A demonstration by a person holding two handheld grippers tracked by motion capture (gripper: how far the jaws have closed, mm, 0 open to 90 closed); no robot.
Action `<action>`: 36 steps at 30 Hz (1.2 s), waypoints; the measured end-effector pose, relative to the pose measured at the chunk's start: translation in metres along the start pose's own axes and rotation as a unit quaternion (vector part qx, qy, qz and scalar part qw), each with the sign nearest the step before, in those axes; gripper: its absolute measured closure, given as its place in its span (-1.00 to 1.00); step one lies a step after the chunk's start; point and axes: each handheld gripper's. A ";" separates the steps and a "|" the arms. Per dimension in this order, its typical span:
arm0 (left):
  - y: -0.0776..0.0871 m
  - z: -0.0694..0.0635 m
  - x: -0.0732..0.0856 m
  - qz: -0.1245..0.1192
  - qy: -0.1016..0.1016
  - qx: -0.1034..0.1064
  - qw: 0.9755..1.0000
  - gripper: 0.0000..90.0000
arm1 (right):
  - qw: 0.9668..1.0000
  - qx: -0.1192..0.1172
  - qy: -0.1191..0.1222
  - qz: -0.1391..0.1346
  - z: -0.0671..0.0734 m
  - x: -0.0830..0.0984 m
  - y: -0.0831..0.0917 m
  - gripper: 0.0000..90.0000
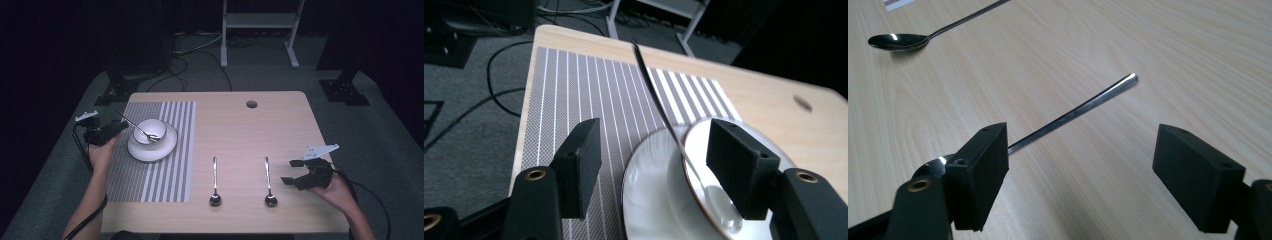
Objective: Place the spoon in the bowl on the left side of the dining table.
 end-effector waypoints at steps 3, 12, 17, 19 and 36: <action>0.007 -0.003 0.006 0.015 -0.010 0.009 1.000 -0.36 | 1.000 0.005 -0.007 0.001 -0.003 0.000 0.000 -0.55; 0.019 -0.014 0.013 0.031 -0.039 0.029 0.998 -0.59 | 1.000 0.008 -0.010 0.005 -0.004 0.001 -0.001 -0.55; 0.022 -0.024 0.015 0.025 -0.055 0.026 0.998 -0.66 | 1.000 0.007 -0.008 0.005 -0.003 0.001 -0.001 -0.55; 0.021 -0.028 0.015 0.024 -0.055 0.030 0.998 -0.68 | 1.000 0.007 -0.008 0.006 -0.003 0.001 -0.001 -0.55; 0.009 -0.067 0.009 0.031 -0.097 0.066 0.993 -0.68 | 1.000 0.009 -0.004 0.000 -0.002 -0.001 0.003 -0.55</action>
Point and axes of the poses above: each handheld gripper's, and its own axes: y roughly backward along the jaws, x roughly out of its underside, z roughly to its left, and after that the axes turned 7 degrees about -z, right-handed
